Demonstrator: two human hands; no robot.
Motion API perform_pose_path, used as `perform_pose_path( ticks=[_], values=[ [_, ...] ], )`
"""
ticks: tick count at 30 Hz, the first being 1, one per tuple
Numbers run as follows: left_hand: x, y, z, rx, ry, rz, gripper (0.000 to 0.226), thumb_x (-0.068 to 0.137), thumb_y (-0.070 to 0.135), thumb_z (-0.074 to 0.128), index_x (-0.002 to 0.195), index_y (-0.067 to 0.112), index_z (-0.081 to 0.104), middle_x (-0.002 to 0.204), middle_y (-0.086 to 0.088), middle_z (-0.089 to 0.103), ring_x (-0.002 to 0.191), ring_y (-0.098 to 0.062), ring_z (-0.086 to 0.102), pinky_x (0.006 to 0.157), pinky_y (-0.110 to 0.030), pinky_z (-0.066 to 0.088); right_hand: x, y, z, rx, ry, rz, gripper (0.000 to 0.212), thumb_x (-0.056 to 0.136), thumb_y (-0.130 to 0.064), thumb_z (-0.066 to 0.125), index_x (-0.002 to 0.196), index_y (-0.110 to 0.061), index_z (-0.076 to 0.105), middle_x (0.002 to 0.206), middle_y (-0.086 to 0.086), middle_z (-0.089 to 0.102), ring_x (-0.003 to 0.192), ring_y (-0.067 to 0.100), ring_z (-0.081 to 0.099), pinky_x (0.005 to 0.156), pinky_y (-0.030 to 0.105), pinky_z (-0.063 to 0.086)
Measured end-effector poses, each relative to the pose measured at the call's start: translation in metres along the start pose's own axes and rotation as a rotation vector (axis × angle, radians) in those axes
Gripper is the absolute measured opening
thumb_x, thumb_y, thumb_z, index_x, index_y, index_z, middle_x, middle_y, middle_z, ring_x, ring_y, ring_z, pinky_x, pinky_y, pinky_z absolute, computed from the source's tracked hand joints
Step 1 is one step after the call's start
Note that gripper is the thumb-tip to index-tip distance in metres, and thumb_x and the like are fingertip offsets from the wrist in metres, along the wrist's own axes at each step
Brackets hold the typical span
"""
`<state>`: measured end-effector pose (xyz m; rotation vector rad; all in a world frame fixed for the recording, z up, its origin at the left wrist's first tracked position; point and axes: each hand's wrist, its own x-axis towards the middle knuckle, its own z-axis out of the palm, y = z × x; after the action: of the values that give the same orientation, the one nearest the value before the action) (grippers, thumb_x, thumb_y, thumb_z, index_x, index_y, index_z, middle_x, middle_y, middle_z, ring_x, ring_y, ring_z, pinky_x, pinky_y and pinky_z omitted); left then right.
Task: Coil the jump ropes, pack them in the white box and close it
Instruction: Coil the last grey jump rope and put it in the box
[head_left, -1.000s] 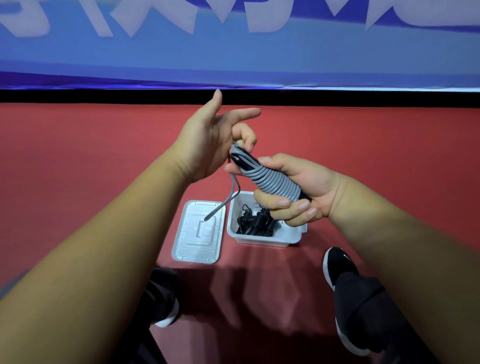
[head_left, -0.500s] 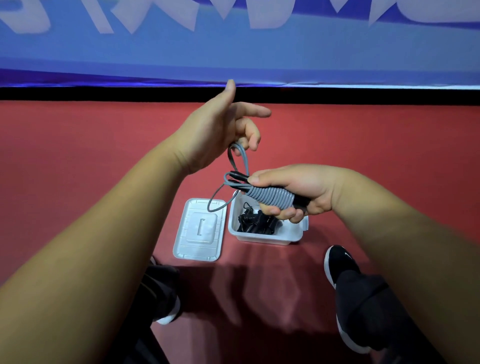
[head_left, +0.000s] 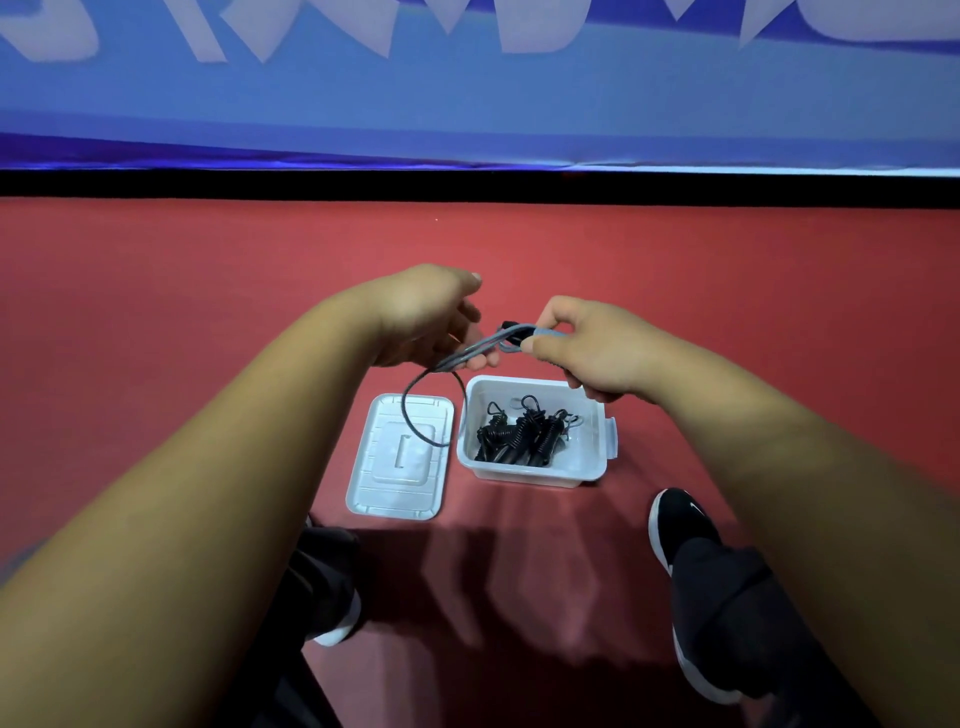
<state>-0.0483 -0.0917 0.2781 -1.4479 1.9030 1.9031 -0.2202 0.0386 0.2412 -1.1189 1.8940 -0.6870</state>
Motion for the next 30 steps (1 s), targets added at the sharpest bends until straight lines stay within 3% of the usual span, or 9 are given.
perform_pose_path(
  ticks=[5,8,12,16,20,24,27,30],
  values=[
    [0.006,-0.001,-0.004,-0.004,-0.125,-0.111,0.061,0.110,0.048,0.018,0.117,0.000,0.055,0.108,-0.025,0.076,0.086,-0.029,0.069,0.071,-0.033,0.048,-0.003,-0.002,0.003,-0.060,0.042,-0.053,0.019,0.099,-0.041,0.071,0.097,-0.024,0.062,0.067,0.008,0.054,0.040,0.016,0.042,0.040,0.024,0.037],
    [0.006,-0.004,-0.005,-0.044,-0.185,-0.138,0.048,0.111,0.039,0.023,0.112,0.002,0.054,0.102,-0.023,0.077,0.089,-0.030,0.076,0.076,-0.035,0.050,-0.002,-0.002,0.003,-0.042,0.046,-0.061,0.020,0.100,-0.043,0.069,0.098,-0.024,0.061,0.069,0.010,0.055,0.045,0.021,0.044,0.043,0.026,0.037],
    [0.009,-0.012,-0.003,-0.071,-0.202,-0.079,0.034,0.113,0.028,0.030,0.107,0.005,0.054,0.084,-0.010,0.071,0.112,-0.037,0.073,0.077,-0.039,0.053,-0.001,-0.001,0.001,-0.037,0.080,-0.057,0.023,0.104,-0.052,0.058,0.104,-0.030,0.061,0.074,0.010,0.062,0.053,0.023,0.053,0.048,0.031,0.046],
    [0.007,-0.009,0.002,-0.154,-0.217,-0.050,0.048,0.112,0.051,0.027,0.114,0.009,0.050,0.081,-0.006,0.066,0.099,-0.030,0.077,0.082,-0.050,0.053,0.002,0.002,0.004,0.072,0.074,0.019,0.030,0.106,-0.059,0.050,0.111,-0.030,0.059,0.088,0.009,0.074,0.055,0.021,0.061,0.047,0.027,0.050],
    [0.011,-0.006,0.000,-0.249,-0.200,-0.039,0.063,0.108,0.061,0.020,0.118,0.008,0.051,0.081,-0.006,0.066,0.065,-0.018,0.061,0.073,-0.040,0.053,0.006,0.003,0.003,0.180,0.082,0.078,0.033,0.106,-0.061,0.048,0.114,-0.031,0.057,0.097,0.008,0.075,0.060,0.021,0.061,0.048,0.028,0.050],
    [0.012,-0.008,-0.003,-0.207,-0.173,0.047,0.045,0.112,0.045,0.034,0.104,0.011,0.061,0.091,-0.004,0.063,0.061,-0.011,0.048,0.064,-0.031,0.042,0.005,0.000,0.003,0.336,0.068,0.159,0.039,0.104,-0.067,0.047,0.119,-0.032,0.058,0.096,0.006,0.068,0.061,0.020,0.056,0.050,0.026,0.045],
    [0.012,-0.011,-0.001,-0.198,-0.135,0.120,0.018,0.112,0.029,0.045,0.113,0.015,0.056,0.089,0.002,0.068,0.061,-0.008,0.047,0.064,-0.028,0.040,0.003,-0.003,0.005,0.389,0.054,0.181,0.042,0.103,-0.068,0.047,0.121,-0.032,0.058,0.094,0.006,0.066,0.057,0.017,0.053,0.049,0.023,0.040],
    [0.013,-0.013,-0.003,-0.210,-0.148,0.181,0.011,0.109,0.020,0.051,0.115,0.012,0.055,0.088,0.001,0.068,0.058,-0.007,0.046,0.059,-0.025,0.041,0.001,-0.005,0.006,0.406,0.064,0.188,0.045,0.103,-0.069,0.045,0.121,-0.030,0.059,0.093,0.006,0.067,0.054,0.015,0.052,0.048,0.021,0.037]
  ],
)
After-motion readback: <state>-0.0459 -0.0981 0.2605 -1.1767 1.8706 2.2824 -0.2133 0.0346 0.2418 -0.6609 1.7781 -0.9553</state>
